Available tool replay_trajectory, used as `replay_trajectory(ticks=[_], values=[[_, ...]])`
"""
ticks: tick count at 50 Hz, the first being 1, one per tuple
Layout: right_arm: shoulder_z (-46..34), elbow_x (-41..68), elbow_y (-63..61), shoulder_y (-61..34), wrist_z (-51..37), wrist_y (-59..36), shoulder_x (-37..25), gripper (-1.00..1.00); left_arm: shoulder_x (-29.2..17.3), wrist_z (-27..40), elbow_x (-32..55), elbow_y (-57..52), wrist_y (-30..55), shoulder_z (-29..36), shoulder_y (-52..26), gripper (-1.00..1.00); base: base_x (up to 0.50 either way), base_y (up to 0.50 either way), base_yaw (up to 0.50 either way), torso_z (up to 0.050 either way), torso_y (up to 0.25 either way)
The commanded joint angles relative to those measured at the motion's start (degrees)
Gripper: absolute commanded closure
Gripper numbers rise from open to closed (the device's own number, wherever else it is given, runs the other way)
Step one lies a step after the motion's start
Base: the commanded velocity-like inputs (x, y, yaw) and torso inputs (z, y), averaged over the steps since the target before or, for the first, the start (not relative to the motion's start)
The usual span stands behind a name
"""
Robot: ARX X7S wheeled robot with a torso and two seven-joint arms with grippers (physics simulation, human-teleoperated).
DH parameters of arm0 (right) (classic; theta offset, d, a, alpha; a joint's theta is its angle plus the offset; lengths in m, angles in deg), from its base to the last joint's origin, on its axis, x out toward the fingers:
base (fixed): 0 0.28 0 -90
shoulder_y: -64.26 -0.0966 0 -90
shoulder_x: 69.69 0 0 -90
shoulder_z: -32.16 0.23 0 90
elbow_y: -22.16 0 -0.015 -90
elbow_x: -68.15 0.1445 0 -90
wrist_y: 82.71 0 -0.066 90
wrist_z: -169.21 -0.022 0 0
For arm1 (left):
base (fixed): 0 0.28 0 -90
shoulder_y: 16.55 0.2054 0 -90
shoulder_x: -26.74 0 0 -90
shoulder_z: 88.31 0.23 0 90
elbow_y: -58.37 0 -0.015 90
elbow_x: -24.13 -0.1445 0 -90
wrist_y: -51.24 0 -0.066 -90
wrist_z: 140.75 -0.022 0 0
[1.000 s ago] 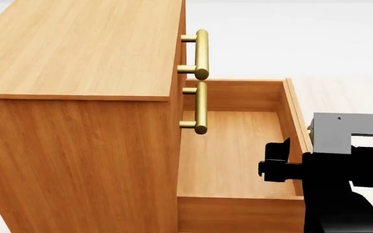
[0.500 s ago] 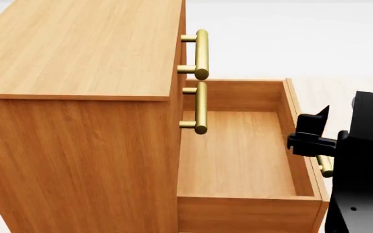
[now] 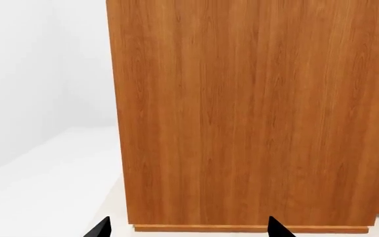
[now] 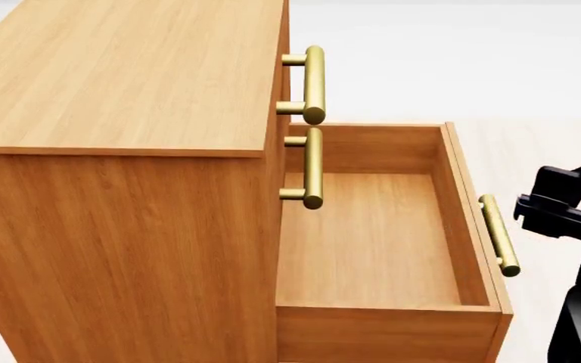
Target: Put the bowl in the bottom drawer of the cabinet and close it.
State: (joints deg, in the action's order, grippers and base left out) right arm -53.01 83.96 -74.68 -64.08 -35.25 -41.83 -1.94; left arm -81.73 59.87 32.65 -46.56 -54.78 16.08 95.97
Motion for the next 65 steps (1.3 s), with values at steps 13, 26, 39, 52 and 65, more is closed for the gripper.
replay_trajectory(ticks=[13,26,39,52,65], values=[[5.52,-3.11,4.26,-0.43,-8.22,0.58,0.8,-1.0,-0.25,0.25,0.3,0.36,-0.41,0.48,-0.36,-1.0,0.0,0.0,0.0,0.0,0.0],[7.8,-5.55,6.12,0.63,-12.97,5.18,2.1,-1.0,-0.51,0.38,0.5,0.31,-1.27,0.66,0.12,-1.0,0.0,0.0,0.0,0.0,0.0],[9.99,-5.97,7.65,0.55,-15.18,5.82,2.26,-1.0,-0.78,0.89,0.28,-0.32,-0.8,0.83,0.25,-1.0,0.0,0.0,0.0,0.0,0.0],[12.12,-7.06,10.5,0.44,-18.14,7.35,2.39,-1.0,-0.99,1.07,0.25,-0.29,-0.75,1.11,0.1,-1.0,0.0,0.0,0.0,0.0,0.0],[13.8,-8.12,11.43,-0.15,-21.07,7.34,2.15,-1.0,-1.16,1.29,0.4,-0.21,-0.79,1.29,0.01,-1.0,0.0,0.0,0.0,0.0,0.0]])
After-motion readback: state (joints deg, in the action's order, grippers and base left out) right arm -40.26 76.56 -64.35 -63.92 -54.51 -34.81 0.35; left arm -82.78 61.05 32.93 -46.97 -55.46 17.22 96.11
